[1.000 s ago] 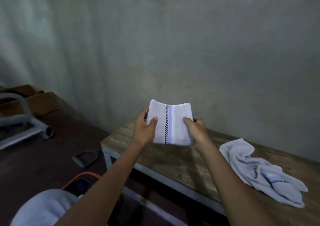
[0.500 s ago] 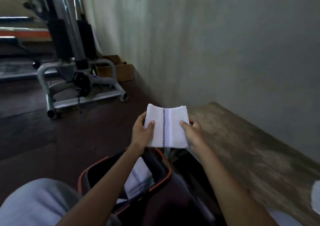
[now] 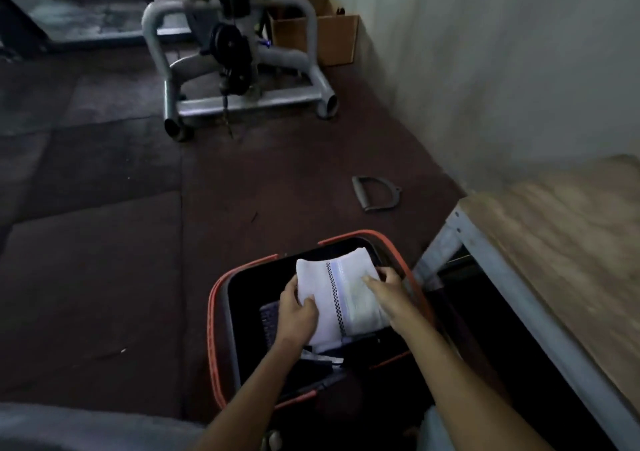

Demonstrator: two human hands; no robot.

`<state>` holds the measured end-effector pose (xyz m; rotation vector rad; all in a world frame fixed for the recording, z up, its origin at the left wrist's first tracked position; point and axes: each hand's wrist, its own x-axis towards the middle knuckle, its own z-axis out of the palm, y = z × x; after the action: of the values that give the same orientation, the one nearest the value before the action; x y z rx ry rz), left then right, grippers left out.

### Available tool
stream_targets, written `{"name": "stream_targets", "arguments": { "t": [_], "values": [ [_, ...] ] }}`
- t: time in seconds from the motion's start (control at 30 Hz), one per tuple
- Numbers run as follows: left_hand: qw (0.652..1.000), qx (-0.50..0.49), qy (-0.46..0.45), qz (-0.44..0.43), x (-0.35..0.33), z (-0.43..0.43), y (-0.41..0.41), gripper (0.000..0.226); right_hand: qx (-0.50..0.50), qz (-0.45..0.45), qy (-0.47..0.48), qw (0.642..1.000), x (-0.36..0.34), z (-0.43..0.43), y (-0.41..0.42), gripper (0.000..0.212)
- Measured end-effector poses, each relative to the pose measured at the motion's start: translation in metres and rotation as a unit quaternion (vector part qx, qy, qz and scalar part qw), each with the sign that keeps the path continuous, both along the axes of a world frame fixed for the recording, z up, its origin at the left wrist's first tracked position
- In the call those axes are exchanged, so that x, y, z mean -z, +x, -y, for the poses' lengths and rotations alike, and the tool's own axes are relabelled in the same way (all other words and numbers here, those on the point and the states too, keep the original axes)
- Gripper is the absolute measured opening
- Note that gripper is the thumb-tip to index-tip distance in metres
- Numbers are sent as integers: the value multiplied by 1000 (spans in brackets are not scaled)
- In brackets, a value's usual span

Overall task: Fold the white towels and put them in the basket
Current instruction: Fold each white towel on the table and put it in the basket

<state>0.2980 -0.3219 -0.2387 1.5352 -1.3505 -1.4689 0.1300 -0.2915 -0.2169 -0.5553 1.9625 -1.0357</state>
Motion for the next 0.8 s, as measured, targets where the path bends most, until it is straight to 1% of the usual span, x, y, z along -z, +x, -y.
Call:
{"name": "stream_targets", "arguments": {
  "t": [0.03, 0.13, 0.23, 0.3, 0.43, 0.53, 0.57, 0.6, 0.63, 0.67, 0.7, 0.73, 0.77, 0.8],
  "values": [
    [1000, -1, 10, 6, 18, 5, -2, 60, -5, 9, 13, 1000, 17, 8, -2, 29],
    [999, -17, 29, -9, 58, 21, -13, 50, -11, 7, 35, 999, 62, 33, -10, 29],
    [998, -44, 37, -13, 93, 37, -23, 49, -18, -23, 45, 999, 95, 56, -16, 31],
    [998, -43, 52, 1, 117, 45, -25, 48, -35, -42, 51, 997, 115, 67, -19, 31],
    [997, -14, 63, 32, 152, 45, -20, 42, -89, -112, 73, 987, 140, 68, -19, 32],
    [996, 14, 52, 65, 157, 46, -18, 44, -132, -192, 102, 967, 147, 65, -18, 36],
    [995, 22, 42, 83, 157, 47, -18, 49, -148, -242, 109, 953, 145, 63, -15, 37],
    [993, 28, 20, 112, 156, 46, -18, 55, -165, -314, 103, 929, 142, 61, -11, 39],
    [989, 30, -12, 146, 154, 43, -16, 60, -189, -402, 77, 893, 140, 58, -7, 41],
    [981, 29, -55, 183, 149, 39, -13, 61, -220, -485, 39, 845, 142, 55, -2, 43],
    [968, 35, -113, 224, 147, 36, -11, 60, -249, -546, 2, 800, 143, 52, 1, 44],
    [946, 58, -170, 270, 145, 35, -9, 58, -279, -570, -23, 773, 145, 52, 4, 45],
    [921, 104, -211, 311, 142, 35, -8, 57, -308, -571, -21, 761, 152, 52, 4, 49],
    [898, 157, -225, 343, 142, 36, -8, 57, -334, -559, 2, 759, 157, 53, 3, 54]
  ]
}}
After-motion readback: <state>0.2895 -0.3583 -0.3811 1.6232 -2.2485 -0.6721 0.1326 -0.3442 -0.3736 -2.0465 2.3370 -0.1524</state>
